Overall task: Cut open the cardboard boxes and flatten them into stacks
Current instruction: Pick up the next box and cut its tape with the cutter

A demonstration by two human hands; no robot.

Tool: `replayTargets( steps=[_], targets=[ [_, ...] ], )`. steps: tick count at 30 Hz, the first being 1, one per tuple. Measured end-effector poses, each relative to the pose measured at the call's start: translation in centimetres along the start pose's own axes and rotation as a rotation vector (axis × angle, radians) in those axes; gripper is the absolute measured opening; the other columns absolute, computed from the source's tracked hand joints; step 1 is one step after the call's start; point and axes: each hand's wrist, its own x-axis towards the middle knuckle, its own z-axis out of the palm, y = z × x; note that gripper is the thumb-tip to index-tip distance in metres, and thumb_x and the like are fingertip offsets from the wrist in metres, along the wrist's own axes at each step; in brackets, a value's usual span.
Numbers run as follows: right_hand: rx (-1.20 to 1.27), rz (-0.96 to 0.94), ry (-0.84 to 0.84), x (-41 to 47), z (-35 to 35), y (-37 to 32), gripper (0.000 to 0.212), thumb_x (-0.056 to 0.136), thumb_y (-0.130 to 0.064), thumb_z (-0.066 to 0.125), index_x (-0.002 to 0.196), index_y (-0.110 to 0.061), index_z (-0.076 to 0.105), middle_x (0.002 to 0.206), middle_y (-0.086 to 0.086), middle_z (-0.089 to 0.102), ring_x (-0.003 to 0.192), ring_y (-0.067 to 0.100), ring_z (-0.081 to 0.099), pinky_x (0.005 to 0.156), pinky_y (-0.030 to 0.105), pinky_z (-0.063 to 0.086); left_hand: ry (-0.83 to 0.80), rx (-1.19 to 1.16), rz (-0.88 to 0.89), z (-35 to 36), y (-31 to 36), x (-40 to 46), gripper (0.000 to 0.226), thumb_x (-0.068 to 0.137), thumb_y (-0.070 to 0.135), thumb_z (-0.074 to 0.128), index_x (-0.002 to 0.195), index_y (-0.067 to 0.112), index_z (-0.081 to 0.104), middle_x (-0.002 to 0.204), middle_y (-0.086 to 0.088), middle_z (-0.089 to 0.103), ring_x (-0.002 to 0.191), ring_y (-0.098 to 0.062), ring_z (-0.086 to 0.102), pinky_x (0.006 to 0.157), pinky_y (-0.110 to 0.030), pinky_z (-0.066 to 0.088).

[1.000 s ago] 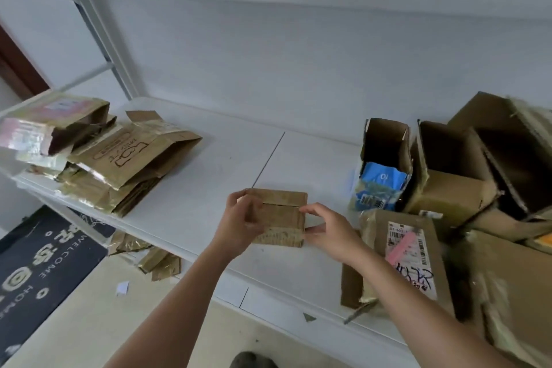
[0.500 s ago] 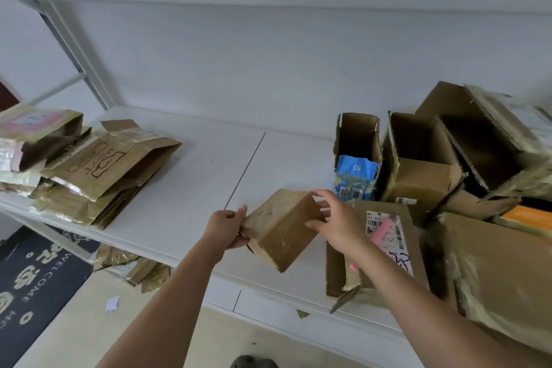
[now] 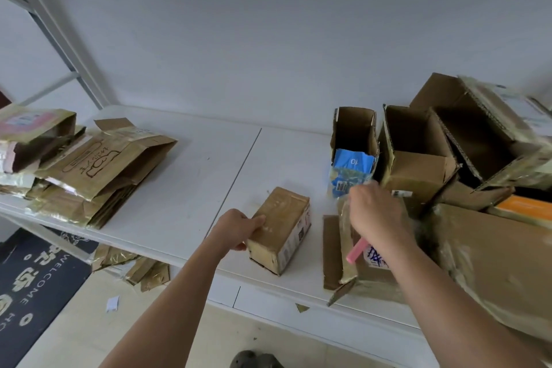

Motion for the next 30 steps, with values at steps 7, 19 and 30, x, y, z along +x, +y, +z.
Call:
replayTargets(
  steps=[7,19,30],
  targets=[
    [-0.270,0.035,-0.133,-1.0,0.6,2.4,0.034,0.082,-0.041,0.075,0.100,-0.018,0.060,0.083,-0.003,0.054,0.075,0.012,0.053,0.051,0.022,0.034,0.010,0.273,0.140,0.8,3.1,-0.5,0.039,0.091,0.042,0.058,0.120,0.016,0.061,0.110,-0.001,0.060,0.091,-0.018,0.059,0.078,-0.031,0.050],
    [0.313,-0.236,0.293,-0.7,-0.1,2.0,0.017,0.090,-0.030,0.061,0.089,-0.018,0.048,0.071,-0.006,0.058,0.056,0.004,0.052,0.046,0.020,0.036,0.081,-0.024,0.016,3.9,3.0,-2.5,0.030,0.091,0.036,0.065,0.082,0.008,0.059,0.077,-0.004,0.070,0.058,-0.024,0.072,0.067,-0.034,0.061],
    [1.380,-0.026,0.029,-1.2,3.8,-4.7,0.019,0.092,-0.024,0.067,0.091,-0.004,0.066,0.075,0.002,0.074,0.073,0.013,0.073,0.072,0.031,0.061,0.162,-0.039,-0.010,5.4,2.9,-3.5,0.035,0.091,0.045,0.062,0.076,0.016,0.049,0.080,-0.002,0.070,0.059,-0.020,0.071,0.051,-0.022,0.045]
  ],
)
